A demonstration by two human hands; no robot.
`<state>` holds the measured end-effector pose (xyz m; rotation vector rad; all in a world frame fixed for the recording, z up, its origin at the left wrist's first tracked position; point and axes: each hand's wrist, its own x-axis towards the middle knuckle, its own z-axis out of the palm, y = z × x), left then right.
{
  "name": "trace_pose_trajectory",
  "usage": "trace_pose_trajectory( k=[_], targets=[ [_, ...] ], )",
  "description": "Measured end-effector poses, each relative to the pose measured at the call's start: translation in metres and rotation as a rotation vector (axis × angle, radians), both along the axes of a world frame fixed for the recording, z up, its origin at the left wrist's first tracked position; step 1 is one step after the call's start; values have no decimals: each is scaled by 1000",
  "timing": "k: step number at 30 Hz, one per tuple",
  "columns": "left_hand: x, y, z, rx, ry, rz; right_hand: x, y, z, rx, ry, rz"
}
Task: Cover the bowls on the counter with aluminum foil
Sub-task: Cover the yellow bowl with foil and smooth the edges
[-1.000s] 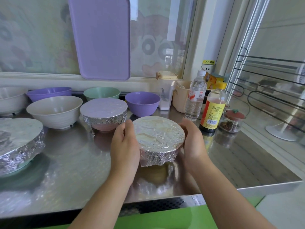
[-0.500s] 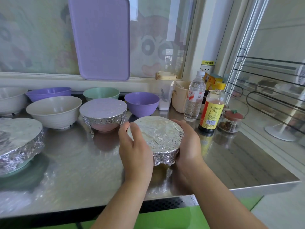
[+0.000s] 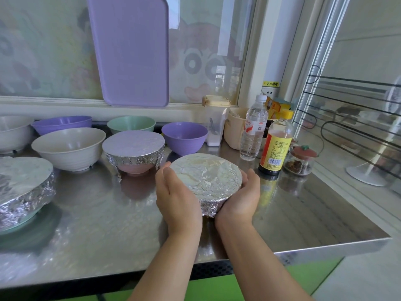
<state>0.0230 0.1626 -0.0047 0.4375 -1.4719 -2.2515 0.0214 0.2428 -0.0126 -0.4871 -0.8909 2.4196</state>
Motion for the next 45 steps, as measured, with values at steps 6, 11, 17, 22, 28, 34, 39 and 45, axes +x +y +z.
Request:
trace_pose_trajectory(
  k=[6,11,17,22,28,34,39,45],
  targets=[
    [-4,-11,-3,-46,0,-94,3,12,-5,106,-19,56],
    [11,-24,-8,-187,34,-111,4,43,10,284,-110,58],
    [24,8,-8,-332,125,-125,-3,36,9,307,-33,191],
    [5,-3,-8,-288,68,-132,14,39,7,354,-83,166],
    [4,-21,-5,-299,122,-101,9,55,15,595,-177,100],
    [14,-2,-4,-292,105,-129,-4,49,20,353,-95,319],
    [7,11,-2,-179,43,-34,-7,43,8,272,-58,243],
    [1,10,-3,-130,46,-7,-1,37,8,259,-102,196]
  ],
)
